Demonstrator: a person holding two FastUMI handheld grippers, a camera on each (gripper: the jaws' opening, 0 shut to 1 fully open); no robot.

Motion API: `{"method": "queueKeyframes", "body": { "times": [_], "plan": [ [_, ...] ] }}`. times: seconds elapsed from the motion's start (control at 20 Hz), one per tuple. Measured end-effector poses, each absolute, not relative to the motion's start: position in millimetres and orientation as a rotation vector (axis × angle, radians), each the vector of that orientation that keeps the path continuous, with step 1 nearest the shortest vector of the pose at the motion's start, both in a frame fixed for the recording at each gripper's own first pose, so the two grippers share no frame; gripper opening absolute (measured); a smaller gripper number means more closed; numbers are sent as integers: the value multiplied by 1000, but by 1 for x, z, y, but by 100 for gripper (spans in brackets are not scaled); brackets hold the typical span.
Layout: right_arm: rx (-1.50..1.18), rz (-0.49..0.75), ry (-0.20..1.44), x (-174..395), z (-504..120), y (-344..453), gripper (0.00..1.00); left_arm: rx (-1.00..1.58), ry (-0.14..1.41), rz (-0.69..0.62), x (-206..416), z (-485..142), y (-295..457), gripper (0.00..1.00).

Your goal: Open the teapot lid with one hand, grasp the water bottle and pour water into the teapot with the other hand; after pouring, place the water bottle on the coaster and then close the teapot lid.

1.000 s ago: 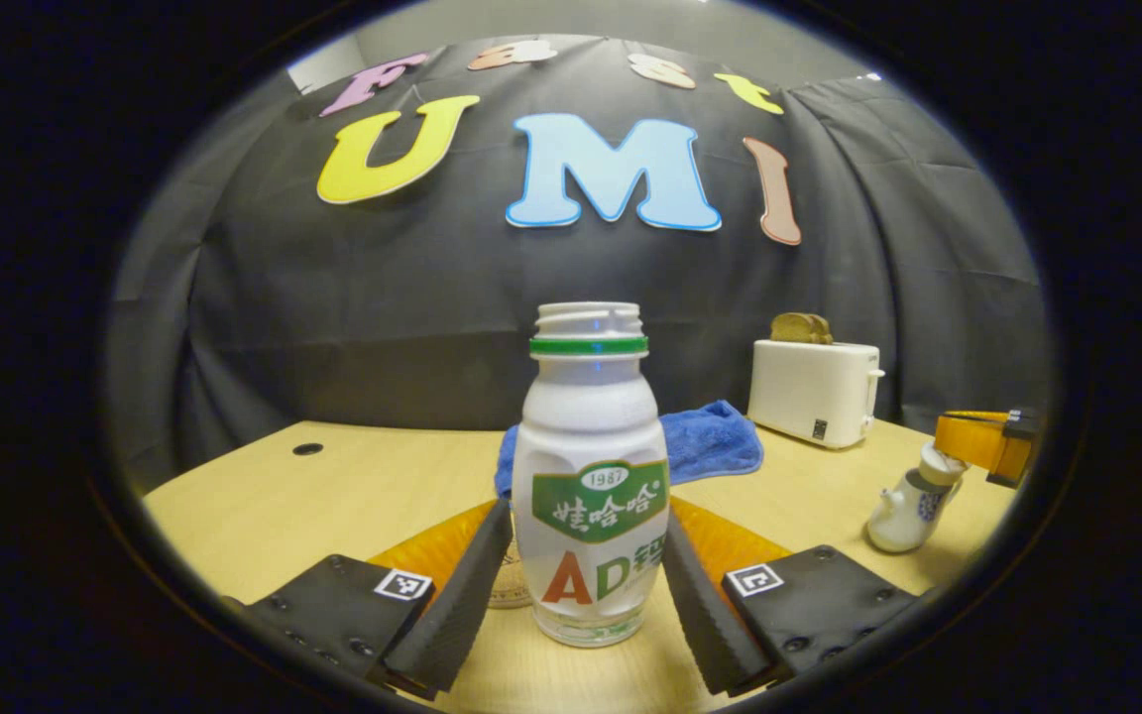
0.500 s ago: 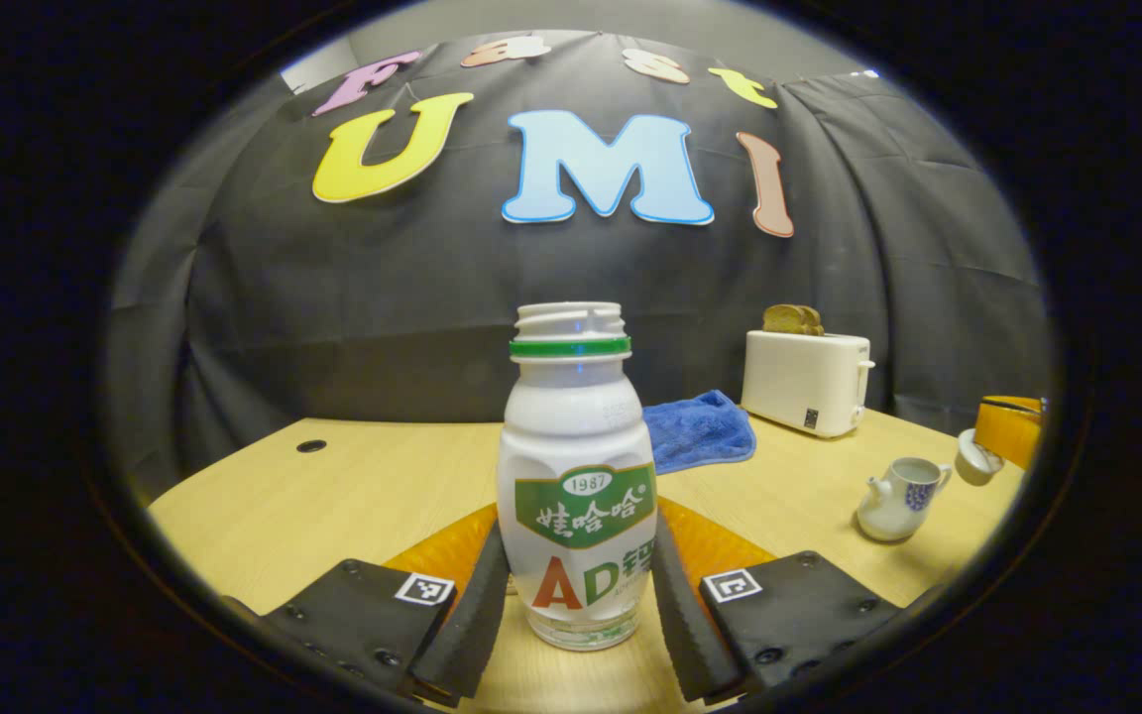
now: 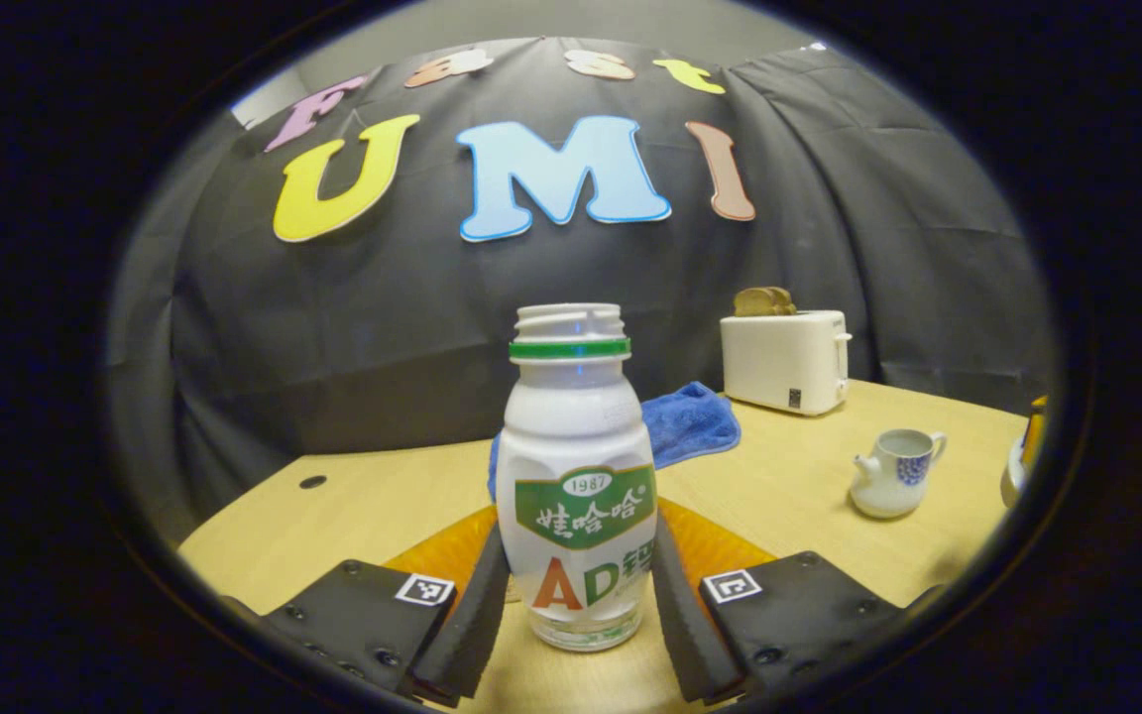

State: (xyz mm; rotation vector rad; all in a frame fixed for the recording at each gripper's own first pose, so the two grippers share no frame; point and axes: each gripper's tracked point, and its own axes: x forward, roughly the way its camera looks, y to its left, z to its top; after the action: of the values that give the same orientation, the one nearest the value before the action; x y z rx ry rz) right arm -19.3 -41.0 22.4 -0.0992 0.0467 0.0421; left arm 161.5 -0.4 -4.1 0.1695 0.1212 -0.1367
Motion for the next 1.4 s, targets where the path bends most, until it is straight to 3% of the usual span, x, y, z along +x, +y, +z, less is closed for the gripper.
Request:
{"method": "queueKeyframes", "body": {
  "times": [0.2, 0.35, 0.5, 0.6, 0.65, 1.1, 1.15, 1.25, 1.35, 1.4],
  "plan": [
    [-88, 45, 68, -37, 11, -42, 1, 278, 95, -154, 166, 2, -15, 76],
    [-74, 39, 66, -46, 10, -44, 1, 414, 86, -159, 168, 5, -30, 82],
    [-81, 32, 65, -55, 8, -48, 1, 540, 87, -165, 171, -1, -39, 70],
    [-88, 27, 74, -61, 4, -52, 1, 566, 96, -190, 173, -5, -44, 70],
    [-91, 23, 77, -63, 1, -54, 1, 581, 97, -196, 173, -7, -48, 76],
    [-44, 7, 70, -72, 2, -65, 0, 827, 66, -236, 181, -8, -83, 82],
    [-37, 4, 69, -73, 1, -66, 0, 854, 63, -240, 182, -8, -86, 70],
    [-28, 1, 68, -75, -1, -67, 0, 910, 53, -244, 182, -8, -93, 70],
    [-28, 0, 65, -75, 0, -70, 1, 951, 42, -253, 180, -5, -97, 82],
    [-28, 2, 65, -75, 0, -71, 0, 966, 42, -261, 178, -6, -101, 82]
  ]
}}
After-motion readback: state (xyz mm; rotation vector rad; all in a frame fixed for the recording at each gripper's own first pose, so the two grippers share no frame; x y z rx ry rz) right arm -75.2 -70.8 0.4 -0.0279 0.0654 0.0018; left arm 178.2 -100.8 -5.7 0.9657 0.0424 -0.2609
